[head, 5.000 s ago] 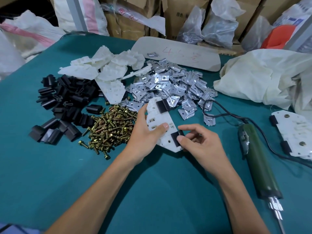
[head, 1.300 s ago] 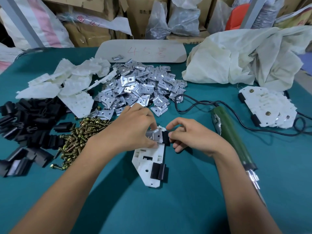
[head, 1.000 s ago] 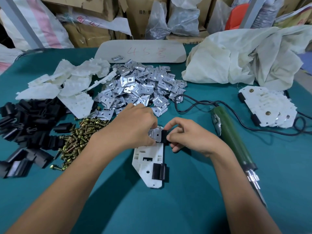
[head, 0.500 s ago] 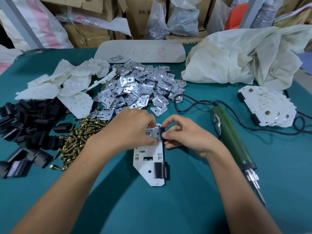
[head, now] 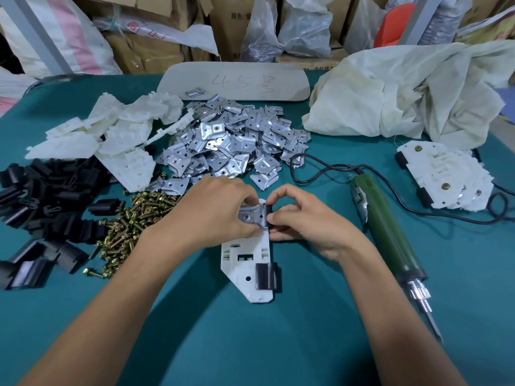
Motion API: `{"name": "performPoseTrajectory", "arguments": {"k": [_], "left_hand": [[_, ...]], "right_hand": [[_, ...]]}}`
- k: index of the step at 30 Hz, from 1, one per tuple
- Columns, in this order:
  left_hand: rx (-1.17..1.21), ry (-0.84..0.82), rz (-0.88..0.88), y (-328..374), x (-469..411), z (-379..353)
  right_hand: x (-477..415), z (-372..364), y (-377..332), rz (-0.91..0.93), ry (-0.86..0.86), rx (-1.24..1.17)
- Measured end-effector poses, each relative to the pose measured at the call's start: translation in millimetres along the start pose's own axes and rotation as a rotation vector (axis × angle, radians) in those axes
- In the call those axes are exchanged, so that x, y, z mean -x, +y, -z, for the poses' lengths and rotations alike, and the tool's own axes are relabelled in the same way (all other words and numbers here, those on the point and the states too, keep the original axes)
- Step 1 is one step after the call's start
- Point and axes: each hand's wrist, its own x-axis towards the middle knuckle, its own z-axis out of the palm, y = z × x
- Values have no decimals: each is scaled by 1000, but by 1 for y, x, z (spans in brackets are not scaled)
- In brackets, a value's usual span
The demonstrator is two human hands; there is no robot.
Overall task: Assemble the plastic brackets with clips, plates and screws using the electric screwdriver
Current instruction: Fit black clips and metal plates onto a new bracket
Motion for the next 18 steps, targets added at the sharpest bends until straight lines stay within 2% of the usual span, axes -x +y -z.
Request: {"name": "performPoseTrajectory", "arguments": {"k": [18], "left_hand": [[7, 55, 8, -1, 0, -4]], "right_hand": [[-2, -3, 2, 29, 40, 22]]}}
